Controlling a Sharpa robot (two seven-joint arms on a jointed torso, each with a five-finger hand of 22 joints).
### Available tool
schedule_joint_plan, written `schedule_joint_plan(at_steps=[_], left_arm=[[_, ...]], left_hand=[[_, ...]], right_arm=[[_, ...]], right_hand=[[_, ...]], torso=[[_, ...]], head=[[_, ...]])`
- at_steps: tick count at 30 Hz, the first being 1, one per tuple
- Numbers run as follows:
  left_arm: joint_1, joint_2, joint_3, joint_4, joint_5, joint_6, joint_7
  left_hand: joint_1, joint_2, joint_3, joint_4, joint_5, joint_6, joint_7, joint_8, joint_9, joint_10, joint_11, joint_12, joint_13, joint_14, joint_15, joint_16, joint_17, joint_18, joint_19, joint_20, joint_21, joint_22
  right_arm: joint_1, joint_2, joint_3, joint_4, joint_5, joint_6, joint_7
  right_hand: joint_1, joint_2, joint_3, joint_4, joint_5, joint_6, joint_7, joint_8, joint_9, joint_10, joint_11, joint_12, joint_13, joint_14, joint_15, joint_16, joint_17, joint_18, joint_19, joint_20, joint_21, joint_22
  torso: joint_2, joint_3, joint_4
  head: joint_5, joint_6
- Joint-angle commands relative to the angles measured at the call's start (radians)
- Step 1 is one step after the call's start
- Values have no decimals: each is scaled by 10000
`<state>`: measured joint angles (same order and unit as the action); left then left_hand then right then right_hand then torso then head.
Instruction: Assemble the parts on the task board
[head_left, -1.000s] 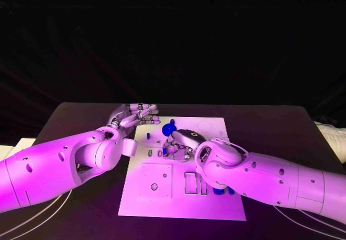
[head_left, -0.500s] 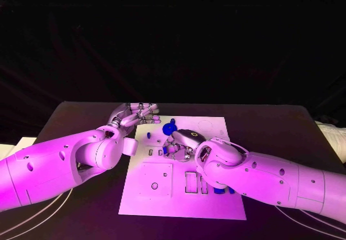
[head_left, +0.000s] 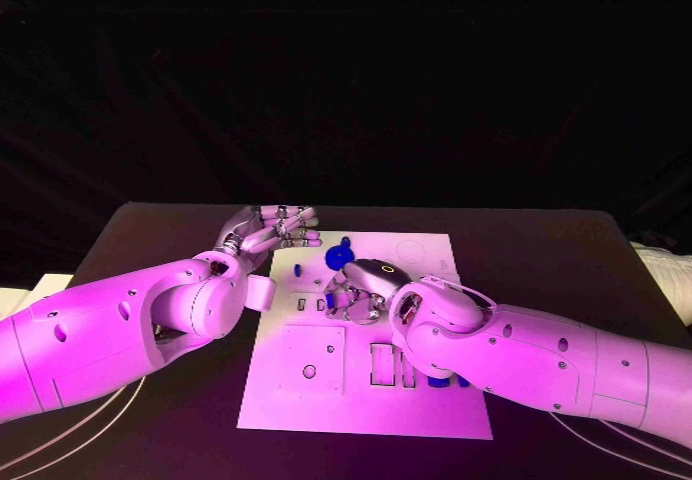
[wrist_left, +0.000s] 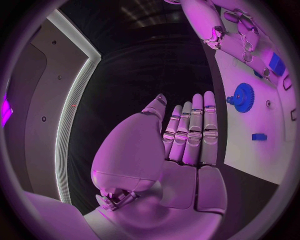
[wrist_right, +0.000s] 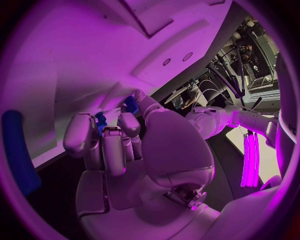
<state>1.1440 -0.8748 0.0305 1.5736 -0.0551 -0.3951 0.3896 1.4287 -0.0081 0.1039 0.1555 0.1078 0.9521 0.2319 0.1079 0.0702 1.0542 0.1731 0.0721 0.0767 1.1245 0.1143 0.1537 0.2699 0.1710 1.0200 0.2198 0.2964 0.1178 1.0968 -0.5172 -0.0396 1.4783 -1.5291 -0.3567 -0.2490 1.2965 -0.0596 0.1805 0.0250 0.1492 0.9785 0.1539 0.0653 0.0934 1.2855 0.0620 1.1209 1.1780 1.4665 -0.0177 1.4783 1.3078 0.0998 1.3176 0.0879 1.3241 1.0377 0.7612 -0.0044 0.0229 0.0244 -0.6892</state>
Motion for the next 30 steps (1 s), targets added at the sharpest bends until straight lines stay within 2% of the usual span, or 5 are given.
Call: schedule_joint_plan(at_steps=[1,10,15,21,30], left_arm=[[8,11,6,23,18,158,59],[8,-23,6,-2,-112,149,-118],[10,-177,7,81,-739,363,-1277],[57,-347,8,162,-1919,1086,-3135],[533,-278,7,208,-6676,2862,-7931]], left_hand=[[29,33,-18,-67,-24,12,10,-68,2,-45,-4,-37,2,-76,15,-64,17,92,-70,-26,-34,-12],[-1,69,-27,-110,-29,167,-136,-22,24,255,-207,63,48,1082,-315,530,482,141,812,-318,519,232],[82,176,200,-57,-19,699,-642,142,93,1601,-782,499,300,3250,-1044,2387,2017,139,2380,-999,2034,1040],[-118,110,590,122,-37,1054,-986,286,196,2823,-1250,1449,1015,4185,-1391,9965,8994,-373,3610,-1398,5934,5211],[-1059,262,-207,1010,-158,1108,-1342,1672,1141,2062,-1589,7150,6410,4438,-1614,14076,12917,-922,3944,-1626,10096,10123]], right_arm=[[-27,-20,-3,105,67,-667,23],[-80,-417,58,733,691,-2042,647],[357,-1303,224,1549,2512,-1210,1820],[1185,-2432,271,1943,5234,-136,2241],[1922,-4051,280,1958,8472,-378,2400]], right_hand=[[-101,-86,-134,29,-53,-173,10,-35,-24,-56,44,-65,-29,699,73,-48,1308,53,-55,53,-88,-44],[-285,-210,-614,247,132,-682,113,-25,-84,-383,143,-372,-363,652,157,-161,1181,93,-160,128,-236,-281],[-519,-187,-973,491,-22,-840,163,-6,-87,-414,197,-311,-370,597,204,-294,1019,100,-182,170,-279,-338],[-431,-2,-1302,615,17,-669,116,130,-9,-586,164,-437,-551,487,181,-582,677,139,-247,172,-382,-516],[-147,444,-1644,722,-66,-486,22,246,84,-467,65,-356,-609,500,81,-769,507,162,-222,69,-518,-703]], torso=[[3,2,5],[-2,23,-11],[-52,14,-38],[-226,29,-92],[-539,83,-228]], head=[[-5,-4],[51,-1],[66,27],[136,-41],[378,-274]])
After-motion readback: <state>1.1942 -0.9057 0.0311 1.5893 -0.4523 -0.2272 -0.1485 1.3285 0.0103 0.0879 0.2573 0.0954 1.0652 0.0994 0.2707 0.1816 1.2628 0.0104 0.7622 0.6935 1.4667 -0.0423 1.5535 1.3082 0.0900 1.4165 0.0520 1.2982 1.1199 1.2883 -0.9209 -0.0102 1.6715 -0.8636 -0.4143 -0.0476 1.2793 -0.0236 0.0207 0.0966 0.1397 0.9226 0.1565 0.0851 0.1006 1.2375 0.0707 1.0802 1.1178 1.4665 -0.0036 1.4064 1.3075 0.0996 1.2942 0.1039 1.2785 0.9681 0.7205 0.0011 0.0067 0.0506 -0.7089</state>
